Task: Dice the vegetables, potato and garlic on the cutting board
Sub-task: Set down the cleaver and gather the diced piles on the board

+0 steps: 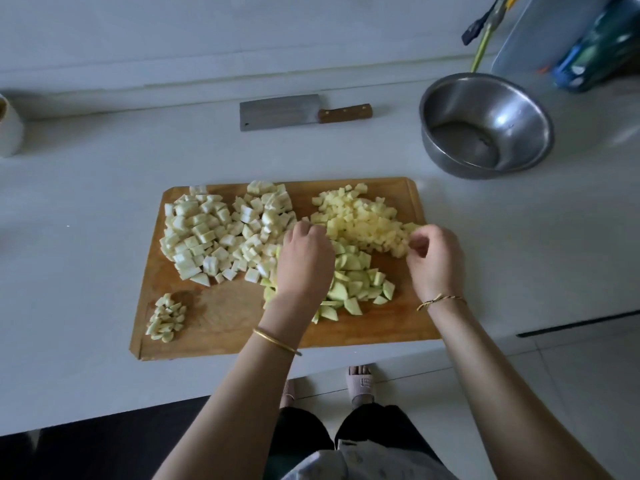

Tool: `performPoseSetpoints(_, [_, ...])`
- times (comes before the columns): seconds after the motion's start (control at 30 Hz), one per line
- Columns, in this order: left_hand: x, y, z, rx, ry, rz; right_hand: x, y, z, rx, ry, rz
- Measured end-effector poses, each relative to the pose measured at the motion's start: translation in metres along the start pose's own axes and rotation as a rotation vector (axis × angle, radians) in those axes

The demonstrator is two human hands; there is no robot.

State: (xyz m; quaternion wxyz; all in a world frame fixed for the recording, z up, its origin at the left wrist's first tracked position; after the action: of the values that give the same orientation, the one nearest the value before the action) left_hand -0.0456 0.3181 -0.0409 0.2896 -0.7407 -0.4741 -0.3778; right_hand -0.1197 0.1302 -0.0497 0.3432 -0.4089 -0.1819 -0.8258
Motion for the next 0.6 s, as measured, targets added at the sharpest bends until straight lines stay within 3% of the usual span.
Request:
performPoseSetpoints(0.1, [-0.017, 0.005, -0.006, 0.083, 0.167, 0.094, -0.009, 0.0, 0.005, 0.095, -0.034, 0.111])
performPoseSetpoints(0.3, [-0.025, -0.002, -0.006, 0.064, 0.197, 0.002, -0.042, -0.023, 0.027, 0.352, -0.163, 0.315])
performPoseSetpoints(0.6, [-0.021, -0.002, 0.003, 0.042, 0.124, -0.017, -0.043, -0.032, 0.023, 0.436, 0.001, 0.361])
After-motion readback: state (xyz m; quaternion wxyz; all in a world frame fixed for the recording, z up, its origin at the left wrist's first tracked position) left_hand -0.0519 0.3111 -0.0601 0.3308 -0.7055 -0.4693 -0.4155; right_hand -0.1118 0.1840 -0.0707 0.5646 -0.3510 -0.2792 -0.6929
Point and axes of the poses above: each hand's wrist, its own y-axis towards the middle knuckle, its own x-axis out of the back of the hand, z = x × y, the point moved 6 cm from there along y, towards the middle knuckle, and after that the axes turned 6 degrees about -x, right-handed, at the moved point
